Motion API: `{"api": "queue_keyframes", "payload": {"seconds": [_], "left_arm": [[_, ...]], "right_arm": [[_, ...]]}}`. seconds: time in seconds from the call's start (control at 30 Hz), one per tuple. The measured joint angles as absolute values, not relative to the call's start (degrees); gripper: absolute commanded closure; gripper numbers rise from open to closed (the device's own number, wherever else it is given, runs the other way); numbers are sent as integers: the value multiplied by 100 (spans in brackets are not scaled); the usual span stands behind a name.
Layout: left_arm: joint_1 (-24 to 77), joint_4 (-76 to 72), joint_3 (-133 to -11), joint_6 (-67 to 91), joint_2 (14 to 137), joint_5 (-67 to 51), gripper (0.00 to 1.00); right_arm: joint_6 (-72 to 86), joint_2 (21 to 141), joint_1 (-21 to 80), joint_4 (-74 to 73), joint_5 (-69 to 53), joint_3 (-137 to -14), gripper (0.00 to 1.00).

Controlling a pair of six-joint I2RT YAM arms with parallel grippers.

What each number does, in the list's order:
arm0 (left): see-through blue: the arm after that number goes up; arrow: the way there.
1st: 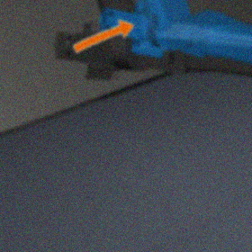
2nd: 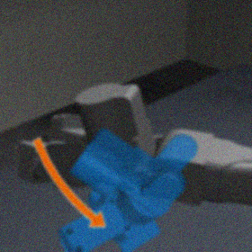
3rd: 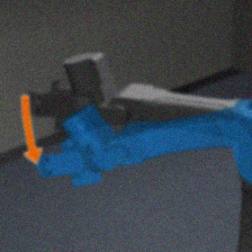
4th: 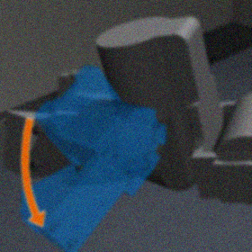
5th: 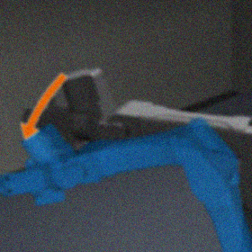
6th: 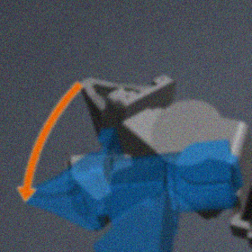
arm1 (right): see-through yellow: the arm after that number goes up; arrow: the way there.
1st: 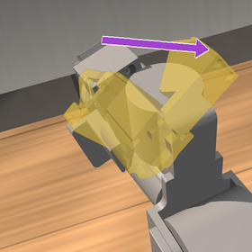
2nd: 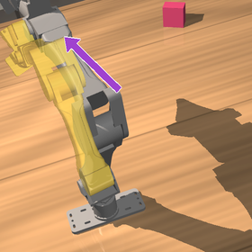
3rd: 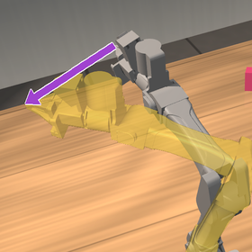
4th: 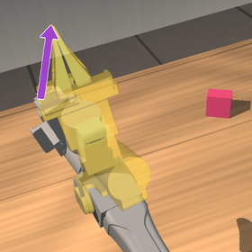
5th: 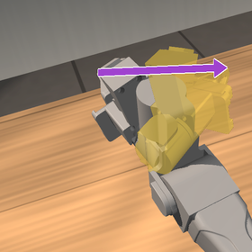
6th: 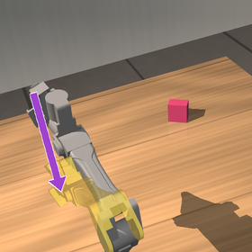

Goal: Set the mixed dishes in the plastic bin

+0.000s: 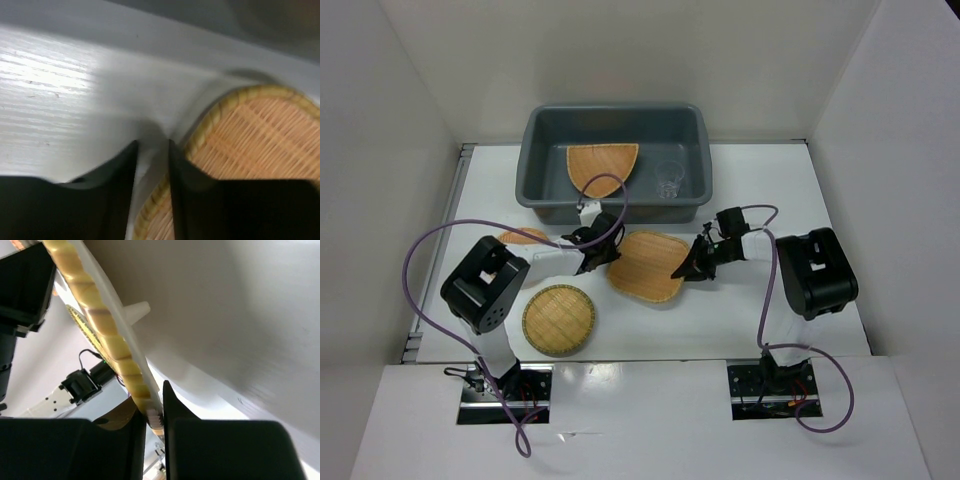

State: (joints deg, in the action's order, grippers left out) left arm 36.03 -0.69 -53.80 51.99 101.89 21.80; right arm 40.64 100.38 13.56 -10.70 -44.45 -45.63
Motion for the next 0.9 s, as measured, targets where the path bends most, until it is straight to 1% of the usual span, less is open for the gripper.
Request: {"api": "queue_keyframes", "payload": {"seconds": [0.07,0.1,0.17,0.2,0.33,0.43,0.6,0.7,0.9], "left_arm": [[3592,-30,-5404,5103,10165,2331,28],[3586,-16,-5428,5054,10147,2397,11],[3564,60,-5494,4974,10136,2495,0],[3564,106,-5540,4954,10136,2484,0],[3771,274,-5695,4783,10029,1804,0],[3916,515,-5754,4521,9723,1490,0],[3903,834,-5942,4040,8757,1004,0],[3889,1118,-6254,3774,8149,740,0],[3889,1616,-7043,3474,7188,362,0]], "right_arm": [[4097,9994,1354,-1162,-4364,-4565,100],[4106,9957,1354,-1227,-4327,-4563,100],[4130,9824,1352,-1413,-4215,-4563,100],[4152,9741,1352,-1500,-4156,-4563,100],[4178,9384,1420,-1721,-3881,-4567,100],[4165,9137,1439,-2005,-3750,-4567,100],[4069,8641,1439,-2676,-3621,-4565,100],[3953,8173,1439,-3157,-3568,-4543,100],[3673,7030,1474,-4150,-3948,-4617,100]]}}
